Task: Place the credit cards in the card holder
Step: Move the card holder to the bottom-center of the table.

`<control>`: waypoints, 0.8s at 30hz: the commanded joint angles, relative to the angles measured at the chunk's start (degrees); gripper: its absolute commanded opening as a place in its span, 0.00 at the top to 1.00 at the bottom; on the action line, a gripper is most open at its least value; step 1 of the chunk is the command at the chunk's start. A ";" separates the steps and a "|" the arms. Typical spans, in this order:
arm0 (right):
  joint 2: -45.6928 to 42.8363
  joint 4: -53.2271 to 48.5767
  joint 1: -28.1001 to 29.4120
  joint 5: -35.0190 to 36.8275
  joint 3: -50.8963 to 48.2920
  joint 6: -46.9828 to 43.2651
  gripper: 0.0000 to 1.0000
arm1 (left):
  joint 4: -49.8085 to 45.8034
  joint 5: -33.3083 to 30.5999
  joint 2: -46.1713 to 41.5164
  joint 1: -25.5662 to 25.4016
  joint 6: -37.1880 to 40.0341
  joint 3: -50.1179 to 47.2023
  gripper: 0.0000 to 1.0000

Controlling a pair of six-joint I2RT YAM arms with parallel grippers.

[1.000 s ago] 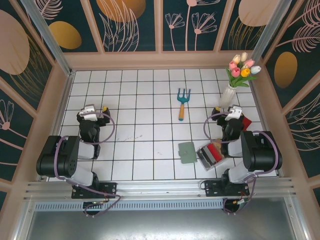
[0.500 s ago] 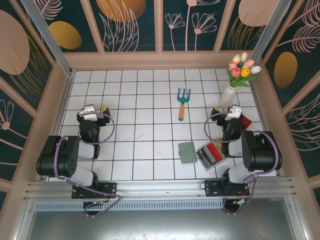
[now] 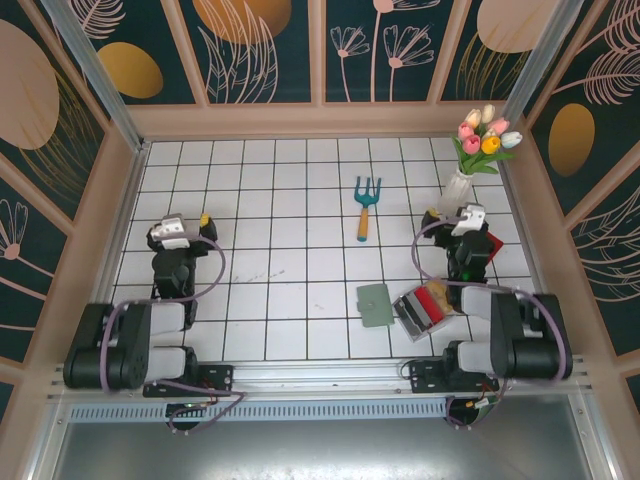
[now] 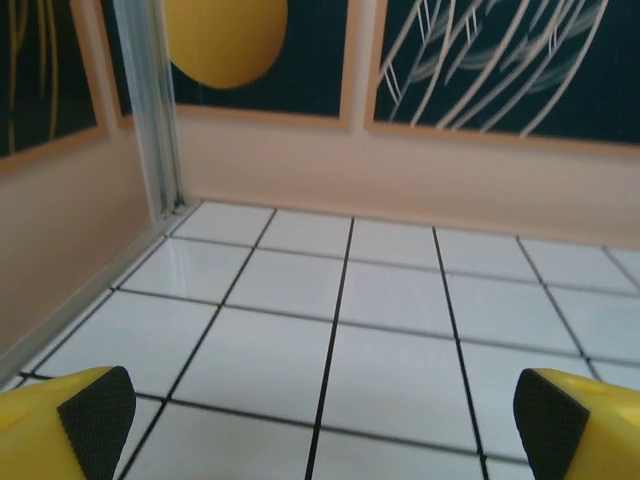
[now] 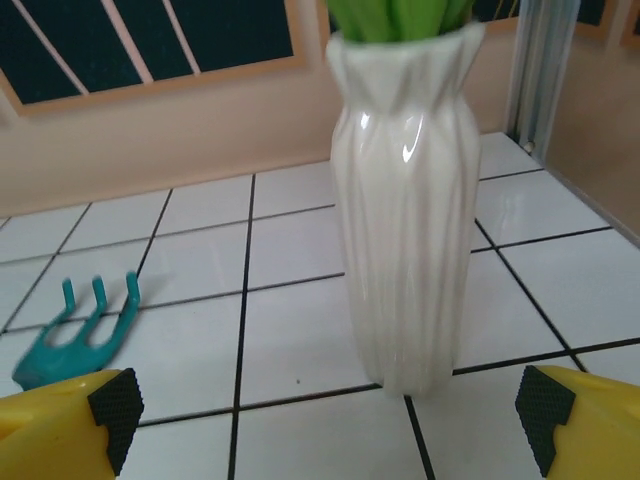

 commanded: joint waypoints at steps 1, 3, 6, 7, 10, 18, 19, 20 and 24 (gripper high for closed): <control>-8.70 -23.96 -0.47 6.47 7.61 9.31 0.01 | -12.40 0.11 -9.09 0.33 -4.25 3.64 0.01; -12.43 -38.63 -1.43 6.42 12.98 14.80 0.01 | -19.75 -0.61 -14.28 0.33 -9.88 6.40 0.01; -14.23 -53.86 -3.42 0.86 18.72 19.53 0.01 | -37.98 -3.62 -20.00 0.31 -21.56 13.31 0.01; -14.50 -59.65 -3.56 3.13 19.97 22.60 0.01 | -41.87 -2.04 -20.97 0.31 -24.52 15.09 0.01; -16.38 -70.16 -4.43 7.77 20.48 31.28 0.01 | -44.93 13.46 -21.28 0.33 -26.50 17.70 0.01; -25.36 -80.67 -4.70 8.22 15.97 39.65 0.01 | -47.82 33.33 -13.01 -9.19 -31.65 21.43 0.01; -26.02 -80.61 -4.64 5.30 16.17 38.10 0.01 | -50.01 31.96 -11.27 -12.58 -30.04 22.87 0.01; -26.75 -79.22 -4.55 0.91 16.23 35.66 0.03 | -51.59 31.27 -9.25 -15.15 -29.23 24.11 0.01; -28.78 -72.08 -1.74 -16.55 18.14 30.71 0.15 | -52.96 30.24 1.63 -24.85 -29.05 28.92 0.01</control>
